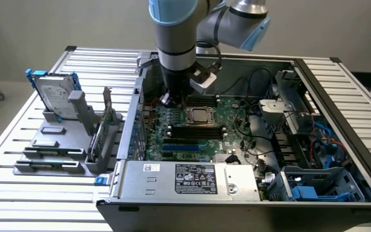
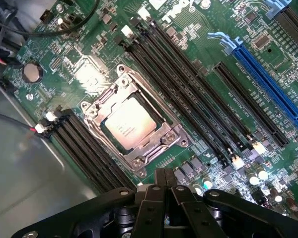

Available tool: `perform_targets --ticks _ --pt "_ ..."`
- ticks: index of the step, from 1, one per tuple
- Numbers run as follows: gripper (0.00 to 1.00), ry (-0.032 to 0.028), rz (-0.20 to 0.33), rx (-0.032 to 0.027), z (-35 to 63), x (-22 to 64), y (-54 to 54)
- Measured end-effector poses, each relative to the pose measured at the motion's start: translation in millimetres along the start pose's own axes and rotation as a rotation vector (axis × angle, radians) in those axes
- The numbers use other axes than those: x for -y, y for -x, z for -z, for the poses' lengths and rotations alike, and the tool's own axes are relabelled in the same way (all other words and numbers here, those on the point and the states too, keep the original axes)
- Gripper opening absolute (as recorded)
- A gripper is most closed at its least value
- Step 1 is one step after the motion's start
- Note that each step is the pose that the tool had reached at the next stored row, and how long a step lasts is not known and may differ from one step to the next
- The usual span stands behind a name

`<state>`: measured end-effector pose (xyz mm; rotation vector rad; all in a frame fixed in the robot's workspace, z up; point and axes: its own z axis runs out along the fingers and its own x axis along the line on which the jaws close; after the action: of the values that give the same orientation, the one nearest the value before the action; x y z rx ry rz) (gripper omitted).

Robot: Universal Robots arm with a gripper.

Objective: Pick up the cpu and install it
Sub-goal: 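Install the first cpu locking lever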

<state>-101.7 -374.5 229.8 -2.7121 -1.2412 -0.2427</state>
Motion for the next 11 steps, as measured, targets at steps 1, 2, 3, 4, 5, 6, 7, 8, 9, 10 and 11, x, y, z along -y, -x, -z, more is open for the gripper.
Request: perform_targets --ticks 1,2,3,4,5,6,7,8,9,10,11 --pt "0.11 -0.0014 0.011 0.0018 1.4 0.3 -0.5" --pt "0.11 -0.0025 0.021 0.004 2.9 0.7 -0.9" --pt "0.11 -0.0035 0.032 0.0063 4.3 1.0 -1.3" --pt "0.11 -0.0045 0.043 0.0085 5.7 1.3 -1.7" --pt "0.11 -0.0053 0.054 0.011 7.0 1.6 -2.0" --pt "0.11 -0.0057 0.065 0.0139 8.2 2.0 -2.3" --pt "0.11 -0.0061 0.077 0.0172 9.7 2.4 -2.6" --pt "0.11 -0.0064 0.088 0.0204 10.9 2.7 -2.9" --pt "0.11 -0.0063 0.1 0.0241 12.1 3.1 -3.1" --pt "0.11 -0.0061 0.111 0.028 13.2 3.4 -3.3" --pt "0.11 -0.0056 0.122 0.0324 14.4 3.8 -3.5"
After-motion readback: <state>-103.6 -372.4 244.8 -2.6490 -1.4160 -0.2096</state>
